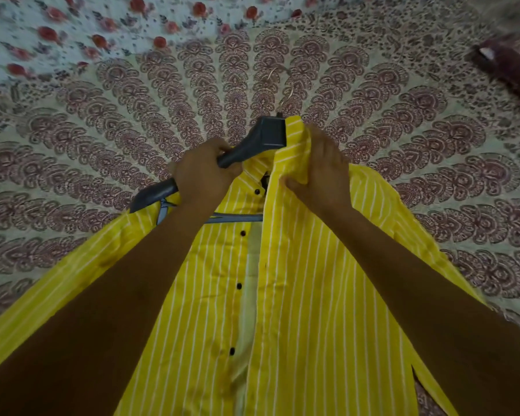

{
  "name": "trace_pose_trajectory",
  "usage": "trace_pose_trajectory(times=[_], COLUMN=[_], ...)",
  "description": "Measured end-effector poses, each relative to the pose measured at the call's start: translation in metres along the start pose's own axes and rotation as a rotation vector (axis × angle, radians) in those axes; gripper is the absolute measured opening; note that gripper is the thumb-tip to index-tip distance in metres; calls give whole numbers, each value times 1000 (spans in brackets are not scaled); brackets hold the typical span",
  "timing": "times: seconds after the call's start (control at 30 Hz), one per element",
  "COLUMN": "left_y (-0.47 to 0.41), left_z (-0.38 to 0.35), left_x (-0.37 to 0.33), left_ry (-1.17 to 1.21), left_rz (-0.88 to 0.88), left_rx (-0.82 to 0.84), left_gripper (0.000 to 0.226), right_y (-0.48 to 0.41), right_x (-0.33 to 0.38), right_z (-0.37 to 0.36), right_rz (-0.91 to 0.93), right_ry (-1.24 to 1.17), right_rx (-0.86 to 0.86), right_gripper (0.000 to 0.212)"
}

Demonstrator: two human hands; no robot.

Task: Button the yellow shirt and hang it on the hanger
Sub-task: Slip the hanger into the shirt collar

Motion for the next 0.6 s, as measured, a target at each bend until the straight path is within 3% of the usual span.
trace_pose_trajectory(times=[0.07, 0.17, 0.33, 0.43, 0.5, 0.6], left_y=[1, 1, 52, 102, 113, 99], left_z=[4, 6, 12, -9, -30, -55], left_x=[-1, 5, 15, 40, 63, 76], left_ry=[26, 90, 226, 296, 248, -18], left_rz=[-13, -14, -245, -187, -83, -16], left_rx=[7, 36, -206, -46, 48, 121], left_gripper=[29, 28, 14, 16, 28, 69], right_y=[-16, -34, -37, -41, -45, -48], right_x=[9, 11, -1, -8, -12, -14], right_z=[-8, -16, -21, -19, -16, -12], right_rz=[-77, -179, -215, -220, -194, -188], right_ry=[46, 4, 27, -31, -63, -78], right_rx=[21, 17, 19, 44, 76, 127], right_gripper=[93, 69, 56, 52, 50, 50])
Point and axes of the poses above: each hand's wrist, its own y-axis away from the middle knuckle, its own z-axis out of the back of the hand, x = y × z, the point moved 2 cm from there along -y, towards the middle knuckle, and after that the axes turned 7 degrees about z, right-handed, at the moved point
